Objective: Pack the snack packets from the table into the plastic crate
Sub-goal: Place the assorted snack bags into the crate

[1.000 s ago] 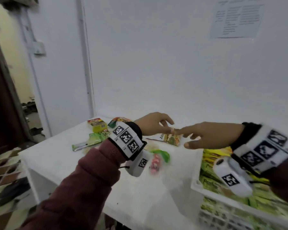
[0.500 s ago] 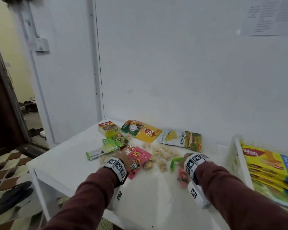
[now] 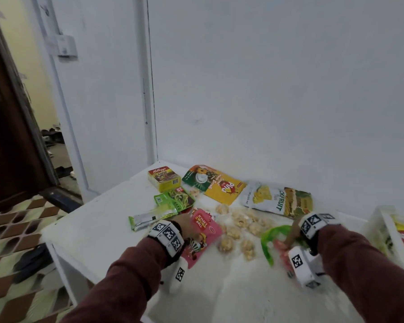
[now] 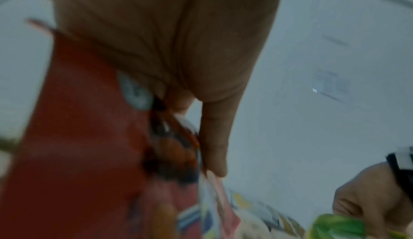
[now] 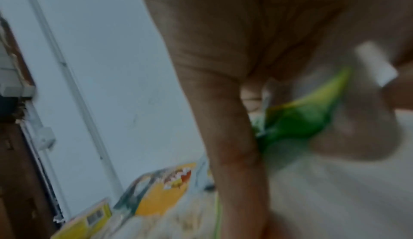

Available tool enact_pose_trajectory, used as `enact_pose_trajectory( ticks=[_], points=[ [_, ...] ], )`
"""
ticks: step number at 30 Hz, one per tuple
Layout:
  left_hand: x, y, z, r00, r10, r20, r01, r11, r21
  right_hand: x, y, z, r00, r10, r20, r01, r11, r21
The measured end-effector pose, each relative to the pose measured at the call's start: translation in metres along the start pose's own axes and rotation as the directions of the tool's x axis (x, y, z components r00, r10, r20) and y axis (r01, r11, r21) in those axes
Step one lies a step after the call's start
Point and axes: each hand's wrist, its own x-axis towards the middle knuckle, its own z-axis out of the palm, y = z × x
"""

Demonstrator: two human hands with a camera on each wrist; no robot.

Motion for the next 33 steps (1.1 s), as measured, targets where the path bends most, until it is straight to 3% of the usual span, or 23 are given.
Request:
enact_pose_trajectory(
  ticks=[2, 5, 8, 11, 15, 19, 23, 28, 33],
  points=[
    [-0.004, -0.006, -0.012, 0.998, 0.067, -0.013, -0.067, 0.996, -0.057, -0.002, 0.006, -0.016, 0.996, 0.017, 0.089, -0.026, 0.995, 0.101],
    [-0.002, -0.028, -0.037, 0.991, 0.13, -0.023, -0.132, 0.975, -0.179, 0.001, 0.009, -0.049, 0.998, 0.043, 0.05, -0.053, 0.972, 0.23],
    [-0.001, -0.049, -0.068, 0.992, 0.123, -0.005, -0.12, 0.959, -0.256, 0.01, 0.002, -0.075, 0.997, -0.07, -0.033, 0.077, 0.892, 0.446],
    [0.015, -0.069, -0.083, 0.997, 0.077, 0.016, -0.072, 0.978, -0.193, 0.017, -0.039, -0.086, 0.967, -0.255, -0.027, 0.224, 0.79, 0.57],
    [0.05, -0.087, -0.082, 0.985, 0.031, 0.169, -0.021, 0.998, -0.062, 0.03, -0.116, -0.083, 0.899, -0.438, 0.001, 0.356, 0.733, 0.579],
    [0.069, -0.091, -0.081, 0.943, 0.111, 0.313, -0.139, 0.988, 0.07, 0.046, -0.165, -0.078, 0.905, -0.414, 0.101, 0.334, 0.835, 0.438],
    [0.083, -0.09, -0.092, 0.908, 0.213, 0.36, -0.279, 0.95, 0.142, 0.05, -0.18, -0.083, 0.931, -0.344, 0.122, 0.298, 0.909, 0.291],
    [0.102, -0.092, -0.116, 0.878, 0.305, 0.368, -0.362, 0.927, 0.097, 0.051, -0.184, -0.081, 0.934, -0.343, 0.104, 0.307, 0.916, 0.259],
    [0.123, -0.098, -0.126, 0.903, 0.311, 0.298, -0.331, 0.944, 0.016, 0.054, -0.178, -0.079, 0.93, -0.346, 0.121, 0.303, 0.912, 0.277]
  ],
)
